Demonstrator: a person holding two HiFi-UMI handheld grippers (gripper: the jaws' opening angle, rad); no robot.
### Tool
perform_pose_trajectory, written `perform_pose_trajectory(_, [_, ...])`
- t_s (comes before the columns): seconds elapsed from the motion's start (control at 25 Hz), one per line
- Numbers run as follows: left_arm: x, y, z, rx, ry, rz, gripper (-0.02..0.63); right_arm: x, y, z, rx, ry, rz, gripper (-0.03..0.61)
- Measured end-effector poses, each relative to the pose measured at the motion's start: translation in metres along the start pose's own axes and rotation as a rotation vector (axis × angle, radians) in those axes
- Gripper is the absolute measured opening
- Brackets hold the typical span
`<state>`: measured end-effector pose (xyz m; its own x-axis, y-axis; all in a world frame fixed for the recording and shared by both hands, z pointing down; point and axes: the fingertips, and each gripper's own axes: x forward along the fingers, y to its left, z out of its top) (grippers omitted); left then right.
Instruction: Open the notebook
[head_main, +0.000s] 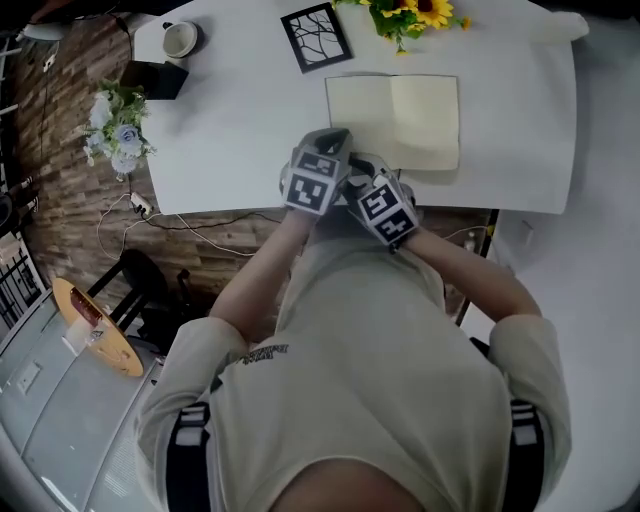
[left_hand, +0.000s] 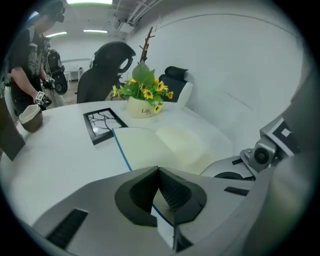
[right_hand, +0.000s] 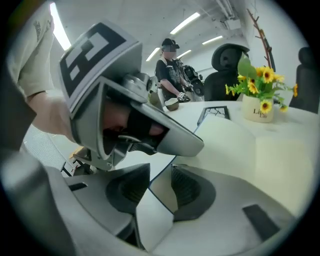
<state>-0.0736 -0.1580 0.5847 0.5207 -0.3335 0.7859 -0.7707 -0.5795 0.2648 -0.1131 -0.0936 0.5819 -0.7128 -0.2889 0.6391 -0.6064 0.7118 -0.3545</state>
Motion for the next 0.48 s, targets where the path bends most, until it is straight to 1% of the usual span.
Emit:
perform_pose_trajectory(0.08, [0.011, 0.012, -0.011, -0.010, 0.039, 0.000, 0.000, 0.012, -0.001, -0.011, 0.027, 0.035, 0.008, 0.137])
perform_pose_trajectory(0.2, [0.022, 0.020, -0.025, -0.003, 0.076, -0.004, 0.000, 0.021, 0.000, -0.025, 0.070, 0.075, 0.013, 0.137])
perform_pose_trajectory(0.32, [0.030, 0.023, -0.032, 0.008, 0.097, -0.011, 0.000, 0.012, -0.005, -0.030, 0.106, 0.080, -0.005, 0.137])
perform_pose_trajectory(0.4, [0.033, 0.025, -0.035, 0.010, 0.105, -0.016, 0.000, -0.010, -0.015, -0.023, 0.115, 0.050, -0.049, 0.137])
perform_pose_trajectory(0.48, [0.033, 0.025, -0.037, 0.019, 0.111, -0.017, 0.000, -0.046, -0.033, -0.009, 0.100, -0.017, -0.137, 0.137])
